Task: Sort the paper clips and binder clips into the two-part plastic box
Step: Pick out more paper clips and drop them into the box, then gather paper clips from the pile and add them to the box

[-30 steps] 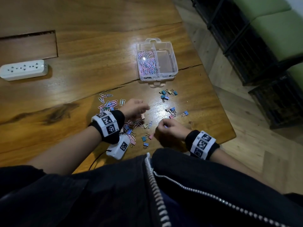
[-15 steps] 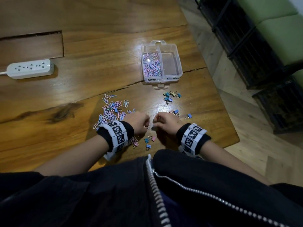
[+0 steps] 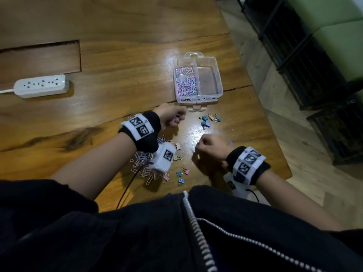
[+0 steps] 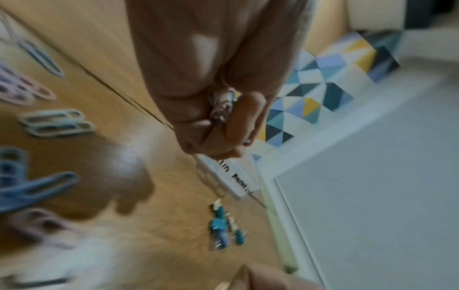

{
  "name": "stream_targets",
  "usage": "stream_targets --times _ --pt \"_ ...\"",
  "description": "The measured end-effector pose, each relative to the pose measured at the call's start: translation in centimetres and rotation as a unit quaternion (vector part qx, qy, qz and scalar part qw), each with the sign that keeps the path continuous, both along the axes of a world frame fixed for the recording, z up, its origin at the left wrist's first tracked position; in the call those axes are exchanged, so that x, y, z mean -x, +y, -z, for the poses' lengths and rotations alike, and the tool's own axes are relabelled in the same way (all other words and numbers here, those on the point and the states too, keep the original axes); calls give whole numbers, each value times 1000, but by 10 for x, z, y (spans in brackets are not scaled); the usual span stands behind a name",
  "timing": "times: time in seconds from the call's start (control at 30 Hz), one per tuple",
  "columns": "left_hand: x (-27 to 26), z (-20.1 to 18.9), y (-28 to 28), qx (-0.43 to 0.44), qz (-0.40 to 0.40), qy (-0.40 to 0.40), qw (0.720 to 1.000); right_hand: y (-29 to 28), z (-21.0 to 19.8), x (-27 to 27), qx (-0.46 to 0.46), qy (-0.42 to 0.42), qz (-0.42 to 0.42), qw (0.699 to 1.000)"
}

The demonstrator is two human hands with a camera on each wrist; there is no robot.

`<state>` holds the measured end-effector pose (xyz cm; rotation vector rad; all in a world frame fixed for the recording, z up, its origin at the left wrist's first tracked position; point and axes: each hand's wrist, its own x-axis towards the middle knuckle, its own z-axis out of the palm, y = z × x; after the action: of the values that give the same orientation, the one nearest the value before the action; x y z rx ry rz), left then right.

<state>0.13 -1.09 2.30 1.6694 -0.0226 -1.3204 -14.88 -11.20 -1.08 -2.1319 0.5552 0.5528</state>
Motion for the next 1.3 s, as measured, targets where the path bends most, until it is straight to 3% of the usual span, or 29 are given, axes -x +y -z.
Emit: stream_targets --times 0.1,0.2,0.3,0.43,0.53,0.6,0.67,0.73,0.87,0.9,0.97,1.07,1.17,1.3 --pt "-16 -18 -22 78 -132 84 985 -21 -25 -20 -44 -42 95 994" --pt "-29 -39 -44 134 -199 142 960 -40 -52 -53 -12 -56 98 994" --pt "-42 -49 -61 162 -189 150 957 -54 -64 -93 28 -44 112 992" --pt "-48 -49 -65 140 -148 108 973 -56 -64 -139 66 -59 156 984" --pt "-52 -45 -58 149 -139 83 976 -53 -55 -157 20 -63 205 977" --pt "-58 -37 -49 116 -126 21 985 -49 -52 -160 14 -79 196 977" --pt "-62 -30 -35 69 -77 -60 993 -48 -49 -157 14 -102 184 977" --pt "-60 -23 -16 4 22 -162 987 -49 -46 -149 -7 -127 199 972" --pt "-37 -2 31 -100 240 -311 914 -43 -45 -119 -94 -204 271 936" --pt "-29 2 42 -111 278 -325 897 -37 -45 -106 -111 -211 266 934" --pt "-14 7 57 -116 328 -340 874 -17 -38 -80 -87 -188 192 959" --pt "3 13 71 -117 377 -378 837 17 -16 -47 -26 -91 56 994" --pt "15 20 78 -125 405 -378 823 41 3 -29 35 -32 -17 999" --pt "29 30 78 -152 436 -417 783 46 8 -25 79 -50 -27 995"
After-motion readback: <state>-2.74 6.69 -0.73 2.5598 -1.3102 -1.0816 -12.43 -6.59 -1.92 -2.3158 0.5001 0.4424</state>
